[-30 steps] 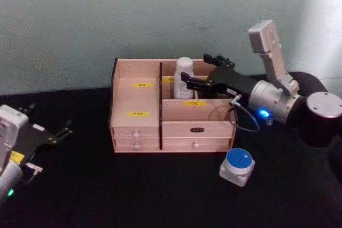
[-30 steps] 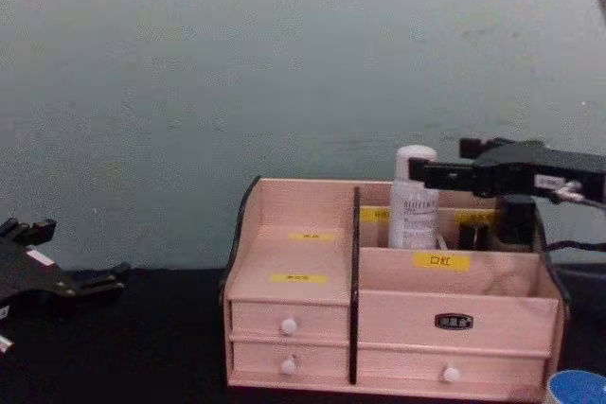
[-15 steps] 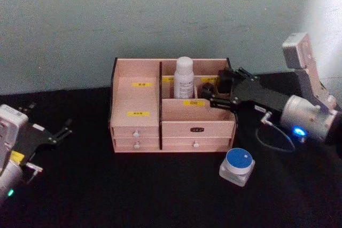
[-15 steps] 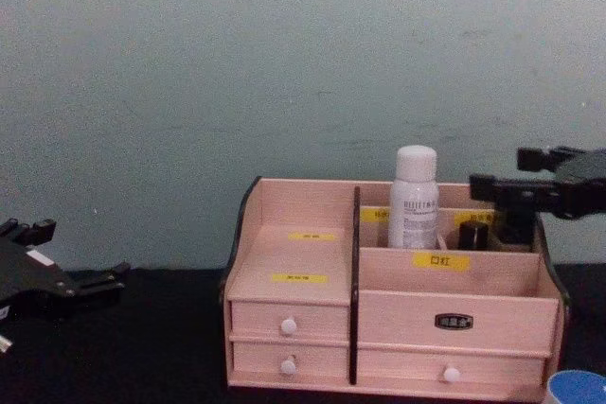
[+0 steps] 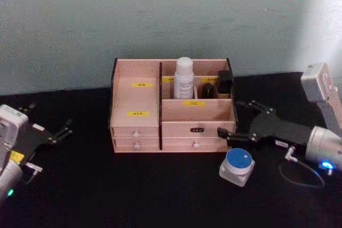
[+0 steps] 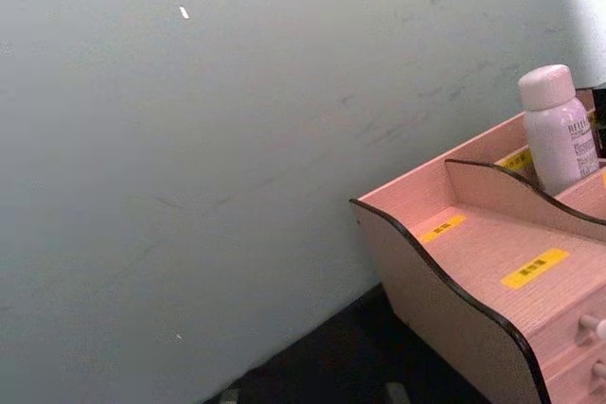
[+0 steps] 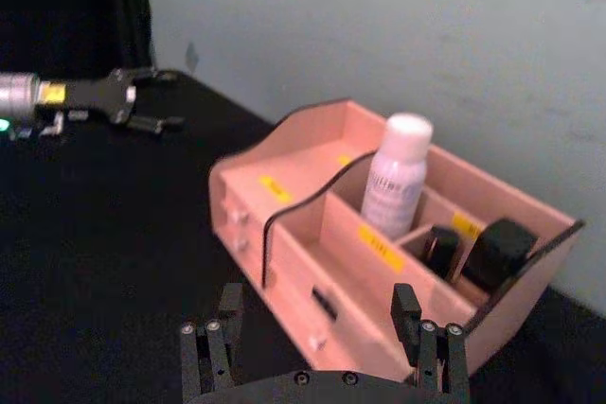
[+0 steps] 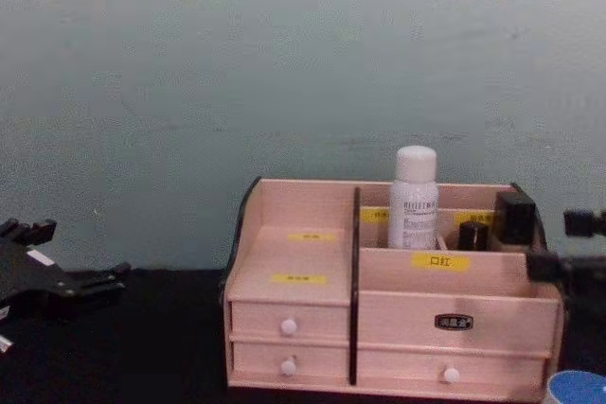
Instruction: Pick up the facial cleanser and watermelon frost from the table and place them into the tiered storage box.
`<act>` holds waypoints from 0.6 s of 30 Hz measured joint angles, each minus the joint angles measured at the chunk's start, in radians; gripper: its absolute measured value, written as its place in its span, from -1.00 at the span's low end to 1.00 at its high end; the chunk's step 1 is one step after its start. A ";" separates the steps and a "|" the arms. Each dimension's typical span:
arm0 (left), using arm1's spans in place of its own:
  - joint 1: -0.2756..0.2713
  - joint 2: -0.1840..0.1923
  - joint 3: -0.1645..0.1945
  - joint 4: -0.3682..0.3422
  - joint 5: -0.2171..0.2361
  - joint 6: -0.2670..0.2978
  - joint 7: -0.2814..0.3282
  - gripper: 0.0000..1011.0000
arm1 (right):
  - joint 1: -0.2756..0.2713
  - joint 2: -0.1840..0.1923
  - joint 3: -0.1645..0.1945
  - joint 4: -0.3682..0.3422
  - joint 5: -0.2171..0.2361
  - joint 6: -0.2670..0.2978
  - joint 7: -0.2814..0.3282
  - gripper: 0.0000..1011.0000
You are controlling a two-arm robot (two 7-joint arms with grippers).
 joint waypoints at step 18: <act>0.000 0.000 0.000 0.000 0.000 0.000 0.000 0.98 | -0.093 0.111 -0.006 -0.063 0.011 0.068 -0.029 0.98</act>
